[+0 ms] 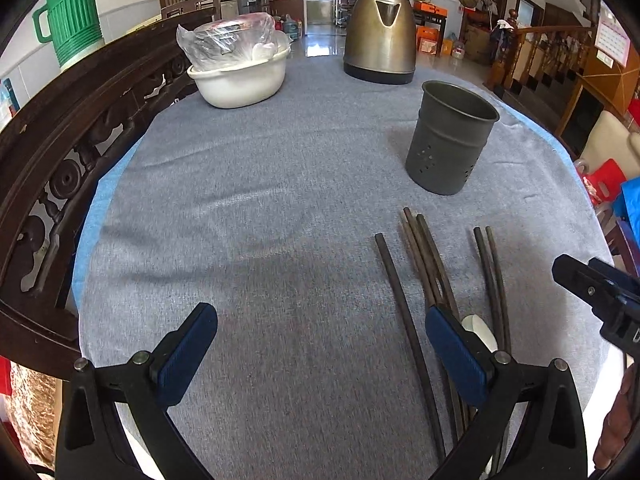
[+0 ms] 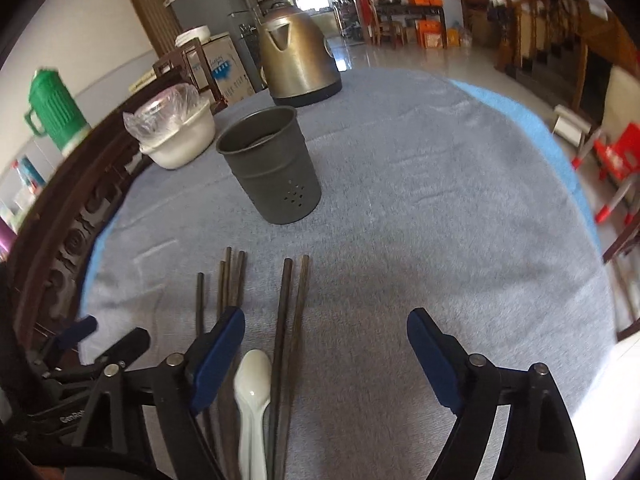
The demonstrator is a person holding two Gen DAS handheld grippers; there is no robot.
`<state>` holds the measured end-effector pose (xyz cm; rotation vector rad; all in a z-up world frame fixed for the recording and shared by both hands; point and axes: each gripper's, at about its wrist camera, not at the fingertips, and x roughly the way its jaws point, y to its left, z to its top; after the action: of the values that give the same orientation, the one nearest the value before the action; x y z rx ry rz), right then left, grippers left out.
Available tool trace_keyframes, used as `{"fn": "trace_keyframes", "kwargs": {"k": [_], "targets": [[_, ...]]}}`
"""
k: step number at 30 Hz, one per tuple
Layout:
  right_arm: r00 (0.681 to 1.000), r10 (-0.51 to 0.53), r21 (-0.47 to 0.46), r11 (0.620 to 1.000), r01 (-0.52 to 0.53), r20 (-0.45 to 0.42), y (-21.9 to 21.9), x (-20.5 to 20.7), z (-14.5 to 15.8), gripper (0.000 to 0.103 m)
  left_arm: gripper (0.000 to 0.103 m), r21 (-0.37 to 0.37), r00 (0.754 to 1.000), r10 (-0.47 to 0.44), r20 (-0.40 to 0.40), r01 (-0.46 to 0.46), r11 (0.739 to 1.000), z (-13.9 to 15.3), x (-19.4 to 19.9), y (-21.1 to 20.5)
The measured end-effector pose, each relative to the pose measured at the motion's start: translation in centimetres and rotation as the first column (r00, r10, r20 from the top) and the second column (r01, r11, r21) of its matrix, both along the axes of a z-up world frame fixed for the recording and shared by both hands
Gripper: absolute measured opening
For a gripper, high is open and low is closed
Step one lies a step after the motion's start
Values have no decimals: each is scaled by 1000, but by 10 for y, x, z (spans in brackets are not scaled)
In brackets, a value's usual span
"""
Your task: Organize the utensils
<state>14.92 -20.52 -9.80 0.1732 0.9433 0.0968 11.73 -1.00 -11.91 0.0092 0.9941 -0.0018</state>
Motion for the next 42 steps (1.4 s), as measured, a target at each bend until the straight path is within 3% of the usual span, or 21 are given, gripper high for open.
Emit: {"fn": "trace_keyframes", "kwargs": {"k": [4, 10, 42], "targets": [[999, 3, -109, 994, 1, 36, 10, -3, 5, 85, 103, 11, 1000, -2, -1, 2, 1000, -2, 3, -3], [997, -11, -181, 983, 24, 75, 7, -9, 15, 85, 103, 26, 1000, -14, 18, 13, 1000, 2, 3, -11], [997, -39, -210, 976, 52, 70, 4, 3, 11, 85, 103, 18, 1000, -13, 0, 13, 1000, -6, 19, -13]]}}
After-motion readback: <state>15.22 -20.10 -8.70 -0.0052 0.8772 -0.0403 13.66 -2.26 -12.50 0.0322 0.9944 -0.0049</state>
